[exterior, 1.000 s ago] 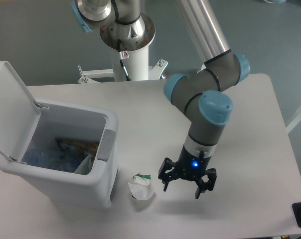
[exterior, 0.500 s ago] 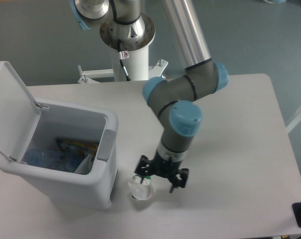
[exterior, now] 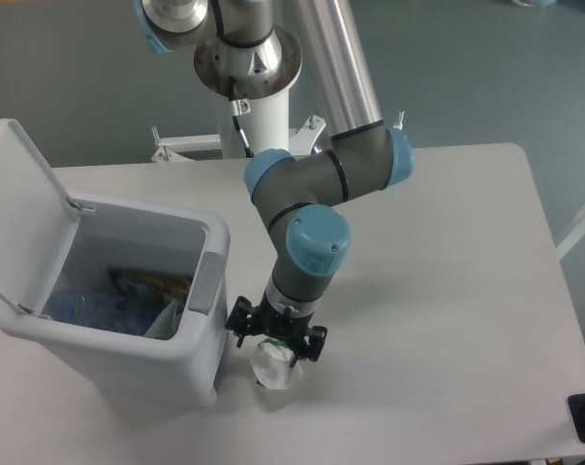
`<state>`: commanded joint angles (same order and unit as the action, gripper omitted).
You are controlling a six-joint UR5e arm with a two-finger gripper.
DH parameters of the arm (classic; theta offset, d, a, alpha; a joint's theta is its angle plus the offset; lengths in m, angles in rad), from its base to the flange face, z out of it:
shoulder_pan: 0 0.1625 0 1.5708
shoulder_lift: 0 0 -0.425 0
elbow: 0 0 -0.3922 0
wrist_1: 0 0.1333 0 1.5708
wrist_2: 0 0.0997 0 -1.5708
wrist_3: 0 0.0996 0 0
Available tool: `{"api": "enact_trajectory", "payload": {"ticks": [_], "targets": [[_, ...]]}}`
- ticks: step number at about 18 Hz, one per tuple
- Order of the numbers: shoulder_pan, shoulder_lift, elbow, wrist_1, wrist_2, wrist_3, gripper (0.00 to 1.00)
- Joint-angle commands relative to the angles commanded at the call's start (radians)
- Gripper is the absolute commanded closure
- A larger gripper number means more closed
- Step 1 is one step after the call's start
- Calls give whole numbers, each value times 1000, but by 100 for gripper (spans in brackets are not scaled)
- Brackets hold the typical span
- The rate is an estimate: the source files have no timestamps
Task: Place the trash in the trash can
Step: 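Move the gripper down over the crumpled white paper cup, then close the gripper on the crumpled paper cup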
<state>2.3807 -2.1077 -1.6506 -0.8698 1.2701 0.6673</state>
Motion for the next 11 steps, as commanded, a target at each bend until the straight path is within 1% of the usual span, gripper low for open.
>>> {"api": "enact_trajectory", "payload": {"ticks": [2,3,6,8,11], "targets": [[0,-5,2,6,3,-2,91],[-2,-9,5,8,17,-2,100],[-2,-9,12,5,83,0,100],[2,-5,28,3,81,0,100],[17,3,75,-5,75,0,100]]}}
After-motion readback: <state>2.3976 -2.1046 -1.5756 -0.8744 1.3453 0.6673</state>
